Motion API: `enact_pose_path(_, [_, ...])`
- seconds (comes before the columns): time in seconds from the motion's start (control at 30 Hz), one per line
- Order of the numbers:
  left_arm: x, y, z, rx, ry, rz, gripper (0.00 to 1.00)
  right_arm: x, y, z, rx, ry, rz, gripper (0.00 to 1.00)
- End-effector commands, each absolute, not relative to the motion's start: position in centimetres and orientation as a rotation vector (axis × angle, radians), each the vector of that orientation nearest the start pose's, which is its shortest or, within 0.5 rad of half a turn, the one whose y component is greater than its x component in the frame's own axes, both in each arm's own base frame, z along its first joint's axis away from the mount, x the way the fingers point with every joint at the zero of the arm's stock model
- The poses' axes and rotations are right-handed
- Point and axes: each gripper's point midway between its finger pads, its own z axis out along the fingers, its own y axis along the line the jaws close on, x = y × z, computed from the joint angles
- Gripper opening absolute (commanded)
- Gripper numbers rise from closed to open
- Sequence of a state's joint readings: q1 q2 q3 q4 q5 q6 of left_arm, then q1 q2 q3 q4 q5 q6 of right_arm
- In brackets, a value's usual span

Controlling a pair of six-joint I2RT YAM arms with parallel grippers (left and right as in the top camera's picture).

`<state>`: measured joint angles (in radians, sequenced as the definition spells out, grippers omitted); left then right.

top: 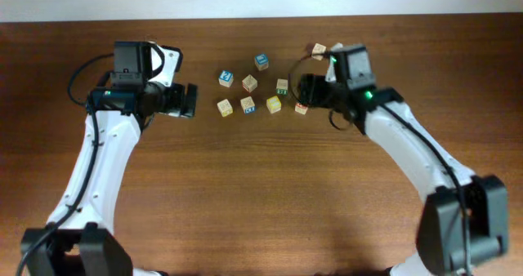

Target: Rotate 4 blocks

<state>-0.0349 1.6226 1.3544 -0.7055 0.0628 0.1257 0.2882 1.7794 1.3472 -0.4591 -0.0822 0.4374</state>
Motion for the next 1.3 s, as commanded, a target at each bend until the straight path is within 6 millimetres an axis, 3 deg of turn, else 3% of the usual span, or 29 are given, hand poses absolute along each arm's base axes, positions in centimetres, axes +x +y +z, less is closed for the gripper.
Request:
enact_pose_path(0.0, [43.2,1.3,14.4,-0.117,2.584,0.175,0.99,48.5,15.0,12.2,0.280,2.567,0.274,0.79])
enact_pose_path(0.1, [43.5,1.5,13.3,-0.162,2.601,0.184,0.99,49.6,15.4,8.7,0.388,2.710,0.213,0.69])
enact_pose_path(0.2, [43.5,1.5,13.2,-0.162,2.603,0.184,0.99,48.7,15.5,5.2,0.456,2.790,0.173,0.63])
enact_pose_path(0.37, [43.3,1.5,13.1,-0.161,2.611,0.185,0.99,47.8,16.0,2.6,0.428,2.846,0.108,0.54])
enact_pose_path(0.57, [43.3,1.5,13.1,-0.161,2.611,0.186,0.99,47.2,15.7,2.0,0.310,2.890,0.071,0.27])
enact_pose_path(0.67, [43.3,1.5,13.1,-0.161,2.611,0.185,0.99,45.6,15.1,1.6,0.275,2.957,0.025,0.27])
enact_pose_path(0.8, [43.0,1.5,13.0,-0.159,2.626,0.188,0.99,41.6,13.9,1.3,0.195,3.123,-0.074,0.27])
enact_pose_path(1.07, [43.0,1.5,13.0,-0.159,2.626,0.188,0.99,35.1,15.0,2.2,-0.138,3.412,0.104,0.28])
enact_pose_path(1.13, [43.0,1.5,13.0,-0.159,2.626,0.188,0.99,34.5,14.8,2.4,-0.142,3.440,0.099,0.28])
enact_pose_path(1.27, [43.0,1.5,13.0,-0.159,2.626,0.188,0.99,34.7,14.7,2.3,-0.143,3.430,0.090,0.50])
